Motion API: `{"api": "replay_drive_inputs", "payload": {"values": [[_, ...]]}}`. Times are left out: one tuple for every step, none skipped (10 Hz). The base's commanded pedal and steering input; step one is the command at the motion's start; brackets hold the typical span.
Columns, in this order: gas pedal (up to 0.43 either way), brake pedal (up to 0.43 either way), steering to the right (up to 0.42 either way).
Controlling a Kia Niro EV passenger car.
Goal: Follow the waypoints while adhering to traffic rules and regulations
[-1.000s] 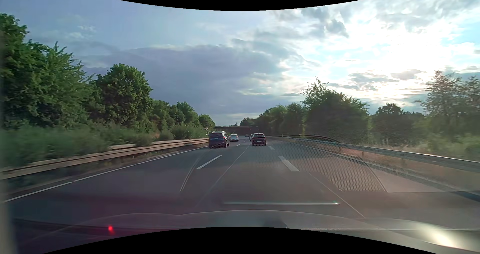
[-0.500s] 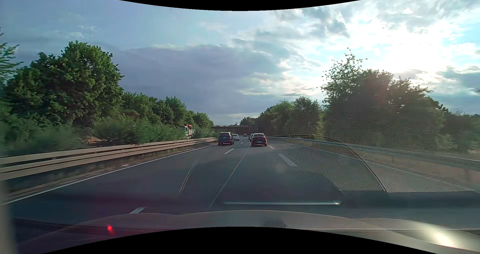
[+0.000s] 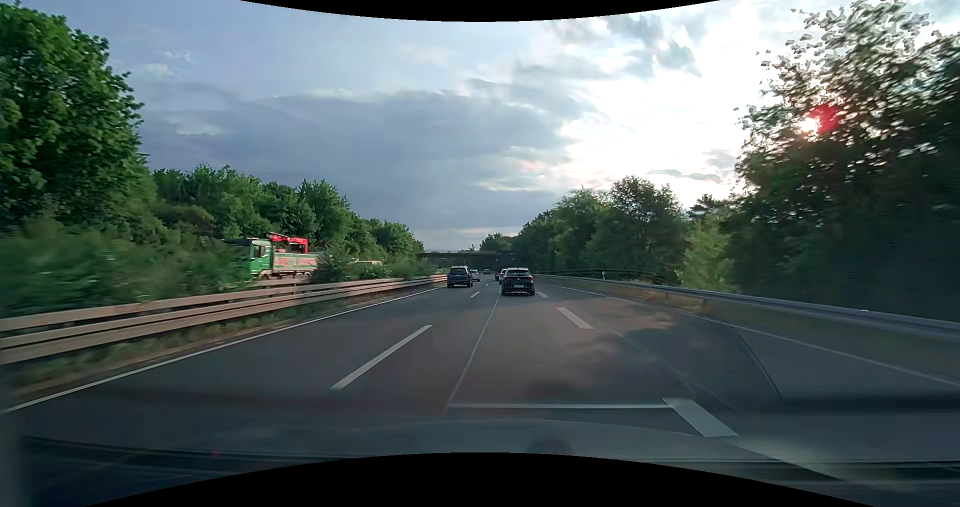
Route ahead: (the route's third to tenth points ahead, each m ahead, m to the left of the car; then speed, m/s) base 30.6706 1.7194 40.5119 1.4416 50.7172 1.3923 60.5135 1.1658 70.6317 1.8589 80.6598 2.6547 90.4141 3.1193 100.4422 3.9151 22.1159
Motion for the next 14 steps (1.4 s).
{"api": "replay_drive_inputs", "payload": {"values": [[0.35, 0.0, -0.004], [0.319, 0.0, -0.004], [0.28, 0.0, -0.004], [0.268, 0.0, -0.004], [0.248, 0.0, -0.004], [0.24, 0.0, -0.003], [0.228, 0.0, -0.003], [0.138, 0.0, -0.003], [0.008, 0.0, -0.003], [0.0, 0.0, -0.003], [0.0, 0.0, -0.003], [0.0, 0.0, -0.003], [0.0, 0.0, -0.003], [0.0, 0.0, -0.004]]}}
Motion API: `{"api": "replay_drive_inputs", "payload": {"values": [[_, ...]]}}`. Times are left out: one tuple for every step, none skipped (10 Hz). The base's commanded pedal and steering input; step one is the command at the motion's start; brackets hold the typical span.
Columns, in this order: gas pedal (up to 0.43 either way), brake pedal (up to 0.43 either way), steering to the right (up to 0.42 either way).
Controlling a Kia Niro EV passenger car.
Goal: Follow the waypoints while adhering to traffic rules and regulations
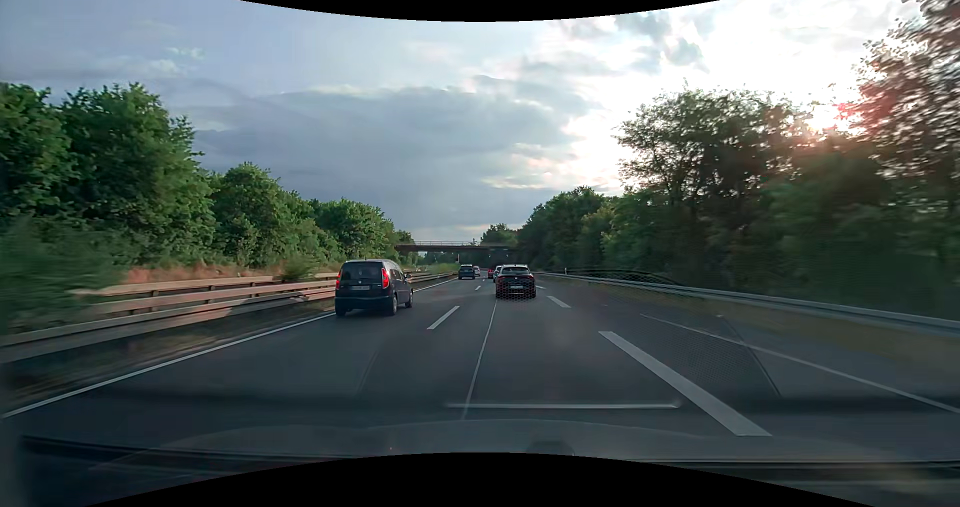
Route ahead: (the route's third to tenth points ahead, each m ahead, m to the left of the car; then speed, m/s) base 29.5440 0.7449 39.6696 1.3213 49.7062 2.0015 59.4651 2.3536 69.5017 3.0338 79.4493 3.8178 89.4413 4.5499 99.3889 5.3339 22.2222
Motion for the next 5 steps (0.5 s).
{"api": "replay_drive_inputs", "payload": {"values": [[0.0, 0.0, -0.004], [0.0, 0.0, -0.004], [0.0, 0.0, -0.004], [0.0, 0.0, -0.004], [0.0, 0.0, -0.004]]}}
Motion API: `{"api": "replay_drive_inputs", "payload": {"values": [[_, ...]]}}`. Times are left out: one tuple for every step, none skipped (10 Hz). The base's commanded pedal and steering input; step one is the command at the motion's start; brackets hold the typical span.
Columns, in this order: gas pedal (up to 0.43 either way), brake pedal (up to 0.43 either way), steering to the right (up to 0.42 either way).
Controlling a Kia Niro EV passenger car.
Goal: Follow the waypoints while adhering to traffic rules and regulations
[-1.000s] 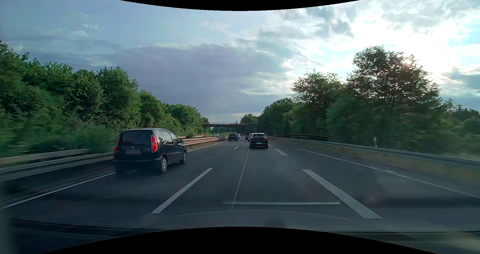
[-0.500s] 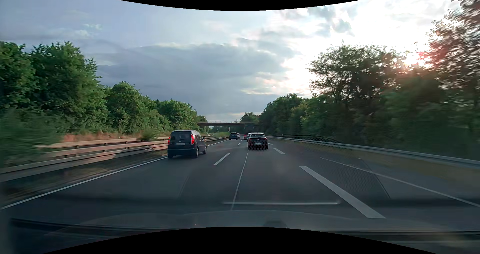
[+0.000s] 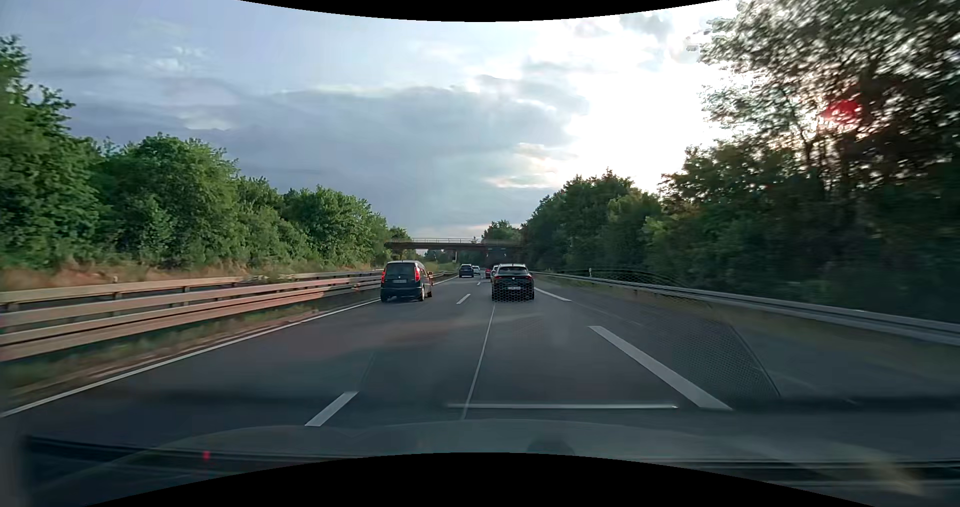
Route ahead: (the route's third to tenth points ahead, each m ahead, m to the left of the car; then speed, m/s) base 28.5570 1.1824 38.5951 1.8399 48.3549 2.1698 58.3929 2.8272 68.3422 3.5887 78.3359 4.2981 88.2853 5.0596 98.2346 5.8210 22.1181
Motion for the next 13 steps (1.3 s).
{"api": "replay_drive_inputs", "payload": {"values": [[0.0, 0.0, -0.005], [0.0, 0.0, -0.005], [0.0, 0.0, -0.006], [0.0, 0.0, -0.007], [0.0, 0.0, -0.007], [0.0, 0.0, -0.008], [0.0, 0.0, -0.008], [0.0, 0.0, -0.008], [0.0, 0.0, -0.007], [0.0, 0.0, -0.007], [0.0, 0.0, -0.007], [0.0, 0.0, -0.008], [0.0, 0.0, -0.008]]}}
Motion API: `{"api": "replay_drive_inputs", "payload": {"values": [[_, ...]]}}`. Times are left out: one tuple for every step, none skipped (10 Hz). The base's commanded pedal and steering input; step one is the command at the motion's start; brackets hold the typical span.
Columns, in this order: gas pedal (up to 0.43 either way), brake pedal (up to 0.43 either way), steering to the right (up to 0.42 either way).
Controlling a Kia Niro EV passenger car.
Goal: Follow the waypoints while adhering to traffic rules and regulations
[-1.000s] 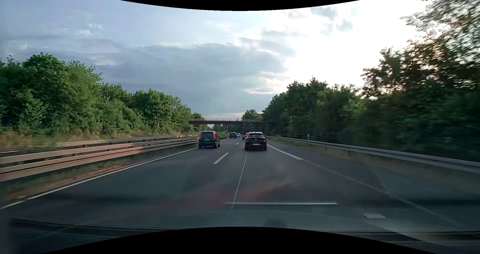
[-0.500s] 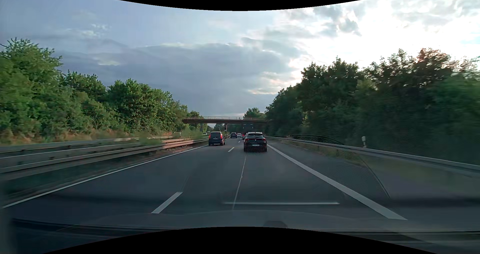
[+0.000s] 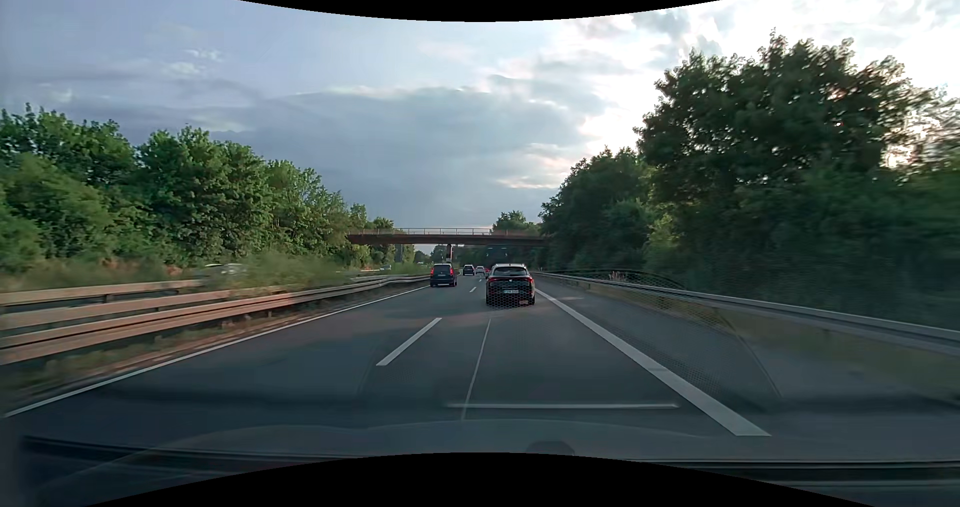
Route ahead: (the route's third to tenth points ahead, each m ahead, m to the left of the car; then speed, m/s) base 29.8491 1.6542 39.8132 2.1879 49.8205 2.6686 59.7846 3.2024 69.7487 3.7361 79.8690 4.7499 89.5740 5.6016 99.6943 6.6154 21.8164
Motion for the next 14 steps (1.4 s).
{"api": "replay_drive_inputs", "payload": {"values": [[0.0, 0.0, -0.007], [0.0, 0.0, -0.007], [0.0, 0.0, -0.007], [0.0, 0.0, -0.007], [0.0, 0.0, -0.007], [0.0, 0.0, -0.007], [0.0, 0.0, -0.008], [0.0, 0.0, -0.007], [0.0, 0.0, -0.008], [0.0, 0.0, -0.007], [0.0, 0.0, -0.008], [0.0, 0.0, -0.007], [0.039, 0.0, -0.007], [0.079, 0.0, -0.009]]}}
